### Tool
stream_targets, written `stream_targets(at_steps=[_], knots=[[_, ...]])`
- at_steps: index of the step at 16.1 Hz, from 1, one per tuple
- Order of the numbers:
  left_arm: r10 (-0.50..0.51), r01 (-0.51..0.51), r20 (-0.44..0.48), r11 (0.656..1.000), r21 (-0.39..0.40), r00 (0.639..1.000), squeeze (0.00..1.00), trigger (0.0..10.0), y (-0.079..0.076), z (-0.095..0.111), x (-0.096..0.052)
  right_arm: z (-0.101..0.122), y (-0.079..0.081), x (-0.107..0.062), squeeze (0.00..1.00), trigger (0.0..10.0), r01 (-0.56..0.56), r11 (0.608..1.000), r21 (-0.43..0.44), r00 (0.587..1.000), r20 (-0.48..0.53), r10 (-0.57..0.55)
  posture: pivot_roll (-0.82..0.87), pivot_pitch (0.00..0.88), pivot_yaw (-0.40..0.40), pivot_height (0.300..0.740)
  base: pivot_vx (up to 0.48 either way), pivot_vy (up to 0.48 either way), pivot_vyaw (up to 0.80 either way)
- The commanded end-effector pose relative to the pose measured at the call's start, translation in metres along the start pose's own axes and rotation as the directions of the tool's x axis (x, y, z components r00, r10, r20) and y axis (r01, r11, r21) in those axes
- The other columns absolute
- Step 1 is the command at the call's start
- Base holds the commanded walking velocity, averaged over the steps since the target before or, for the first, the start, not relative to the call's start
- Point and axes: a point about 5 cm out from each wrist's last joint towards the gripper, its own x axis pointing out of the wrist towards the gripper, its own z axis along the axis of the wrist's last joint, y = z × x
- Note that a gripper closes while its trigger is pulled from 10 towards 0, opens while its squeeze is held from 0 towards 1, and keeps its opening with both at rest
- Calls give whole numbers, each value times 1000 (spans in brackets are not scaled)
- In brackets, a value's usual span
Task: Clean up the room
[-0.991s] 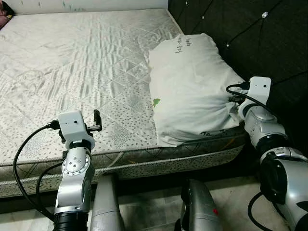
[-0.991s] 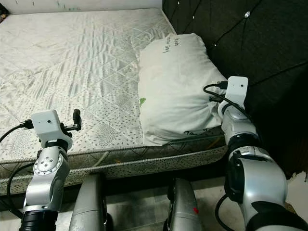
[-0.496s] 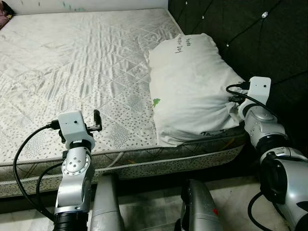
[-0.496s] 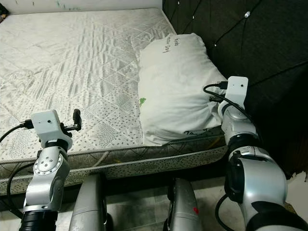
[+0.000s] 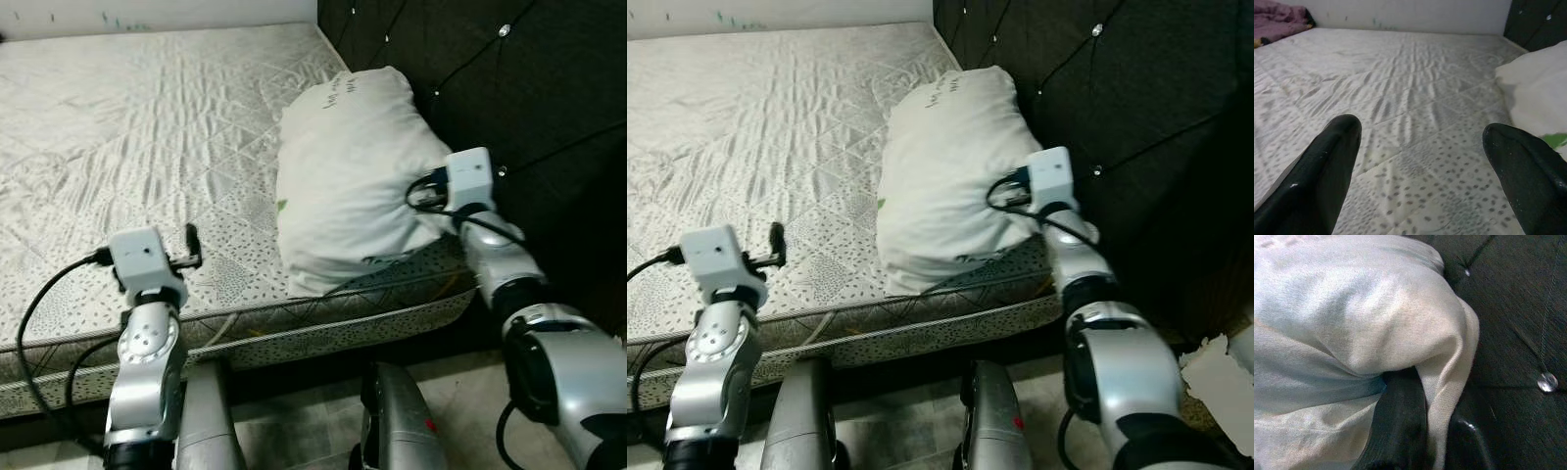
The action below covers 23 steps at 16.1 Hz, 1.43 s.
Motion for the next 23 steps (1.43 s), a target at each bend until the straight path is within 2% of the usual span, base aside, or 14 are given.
stream_targets(at_steps=[1, 4, 5, 8, 9, 10, 14, 16, 17, 18, 23], knots=[[15, -15, 10, 1000, 7, 1000, 0, 10000, 2, 4, -1, 27, -2, 6, 0, 0, 1, 1000, 3, 996, 91, -2, 121, 0, -52, 556, 0, 0, 0], [14, -14, 12, 1000, 9, 1000, 0, 10000, 2, 6, 2, 30, -5, 7, 0, 0, 3, 998, -65, 997, 75, 2, 114, 3, -51, 556, 0, 0, 0], [18, -19, 16, 1000, 8, 1000, 0, 10000, 3, 7, 2, 34, -12, 8, 0, 0, 39, 997, -68, 997, 72, -34, 119, 7, -58, 556, 0, 0, 0], [54, -54, 20, 998, 15, 998, 0, 10000, 9, 8, 0, 47, -47, 5, 0, 0, 218, 976, -19, 974, 73, -216, 127, 16, -69, 556, 0, 0, 0], [57, -57, 19, 998, 16, 998, 0, 10000, 10, 7, 0, 48, -50, 5, 0, 0, 232, 972, -18, 970, 77, -230, 129, 18, -71, 556, 0, 0, 0], [74, -74, 18, 997, 20, 997, 0, 10000, 12, 7, -3, 46, -61, 1, 0, 0, 276, 961, -22, 958, 85, -273, 133, 12, -75, 556, 0, 0, 0], [85, -85, 16, 996, 20, 996, 0, 10000, 13, 7, -2, 33, -82, -9, 0, 0, 371, 928, -31, 927, 73, -368, 124, 7, -68, 556, 0, 0, 0], [82, -82, 15, 996, 19, 997, 0, 10000, 10, 7, 0, 23, -84, -13, 0, 0, 383, 924, -13, 923, 46, -382, 118, 0, -61, 556, 0, 0, 0], [78, -78, 18, 997, 18, 997, 0, 10000, 9, 7, 1, 22, -83, -13, 0, 3137, 379, 925, -15, 925, 44, -378, 117, 0, -60, 556, 0, 0, 0], [77, -77, 21, 997, 17, 997, 0, 10000, 8, 8, 2, 22, -81, -12, 1000, 10000, 370, 929, -8, 928, 44, -369, 117, 0, -60, 556, 0, 0, 0], [94, -95, 30, 995, 18, 995, 0, 10000, 12, 10, 2, 28, -72, -8, 1000, 10000, 349, 937, 0, 936, 61, -348, 130, 0, -70, 556, 0, 0, 0]])
